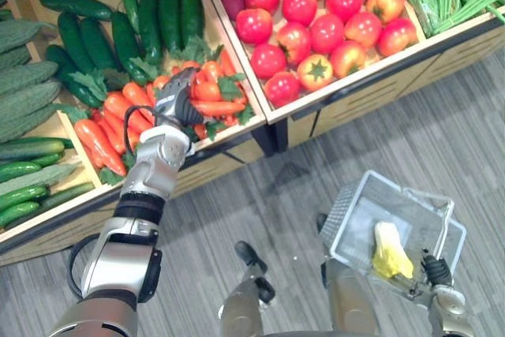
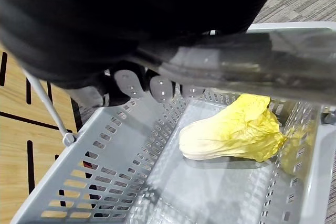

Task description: Pick vegetable in the basket

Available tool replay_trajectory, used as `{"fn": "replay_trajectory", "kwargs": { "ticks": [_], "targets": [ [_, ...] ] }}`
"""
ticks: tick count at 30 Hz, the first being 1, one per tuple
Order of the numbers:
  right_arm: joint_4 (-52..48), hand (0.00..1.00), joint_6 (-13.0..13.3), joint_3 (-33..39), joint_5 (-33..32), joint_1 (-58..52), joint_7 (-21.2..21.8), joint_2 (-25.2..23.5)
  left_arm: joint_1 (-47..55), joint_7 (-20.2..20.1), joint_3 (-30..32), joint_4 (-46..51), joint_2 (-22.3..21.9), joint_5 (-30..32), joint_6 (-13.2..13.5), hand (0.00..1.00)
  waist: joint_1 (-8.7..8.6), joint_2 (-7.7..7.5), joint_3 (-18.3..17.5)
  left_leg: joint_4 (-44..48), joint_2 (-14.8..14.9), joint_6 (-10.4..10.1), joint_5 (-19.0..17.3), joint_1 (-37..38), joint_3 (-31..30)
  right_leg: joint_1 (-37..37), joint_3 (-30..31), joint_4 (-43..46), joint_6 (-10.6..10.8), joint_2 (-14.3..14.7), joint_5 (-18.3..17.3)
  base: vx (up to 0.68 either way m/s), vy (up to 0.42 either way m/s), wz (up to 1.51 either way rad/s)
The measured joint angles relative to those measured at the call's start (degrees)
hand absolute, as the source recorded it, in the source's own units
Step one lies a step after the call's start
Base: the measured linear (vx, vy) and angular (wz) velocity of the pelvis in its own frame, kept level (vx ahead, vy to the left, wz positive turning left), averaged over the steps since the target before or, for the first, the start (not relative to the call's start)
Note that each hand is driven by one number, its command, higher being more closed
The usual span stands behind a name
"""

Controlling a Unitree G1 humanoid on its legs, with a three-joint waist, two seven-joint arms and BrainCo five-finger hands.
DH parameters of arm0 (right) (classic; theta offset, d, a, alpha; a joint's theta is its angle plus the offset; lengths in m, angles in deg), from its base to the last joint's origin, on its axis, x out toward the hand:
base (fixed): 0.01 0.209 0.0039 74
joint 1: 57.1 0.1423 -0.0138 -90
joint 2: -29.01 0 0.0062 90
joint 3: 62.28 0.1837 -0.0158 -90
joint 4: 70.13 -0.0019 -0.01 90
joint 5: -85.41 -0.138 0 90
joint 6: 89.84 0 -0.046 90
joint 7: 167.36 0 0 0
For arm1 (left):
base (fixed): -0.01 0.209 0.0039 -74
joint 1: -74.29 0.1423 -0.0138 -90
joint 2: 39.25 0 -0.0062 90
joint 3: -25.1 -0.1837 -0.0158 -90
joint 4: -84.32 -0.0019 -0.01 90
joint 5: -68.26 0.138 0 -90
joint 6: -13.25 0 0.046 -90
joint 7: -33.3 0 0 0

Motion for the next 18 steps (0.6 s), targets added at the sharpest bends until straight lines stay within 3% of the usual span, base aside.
{"fn": "replay_trajectory", "kwargs": {
  "ticks": [11,14,18],
  "targets": [
    [0.1,1.00,-0.1,-1.4,0.0,1.3,0.0,0.0,-3.8,0.9,3.2,-1.8,0.8,0.4,0.0,1.00,-0.20,-0.44,0.3,0.0,0.3,-0.1,0.0,0.0,0.8,-0.4,0.4,-0.2,0.0,0.5,0.0,0.01,-0.015,-0.03],
    [0.1,1.00,0.0,-2.3,0.0,2.0,0.0,0.0,-4.3,1.2,3.3,-3.0,1.6,0.4,0.0,1.00,-1.23,-0.45,0.3,0.0,0.3,-0.1,0.0,-0.3,0.8,-0.6,0.4,-0.3,0.0,0.5,0.3,0.00,0.000,0.00],
    [0.1,1.00,0.0,-2.7,0.0,2.0,0.0,0.0,-4.4,1.2,3.1,-3.6,1.4,0.4,0.0,1.00,-1.36,-0.46,0.3,0.1,0.4,-0.1,0.0,-0.1,0.8,-0.4,0.6,-0.4,0.1,0.6,0.7,0.01,-0.008,-0.02]
  ]
}}
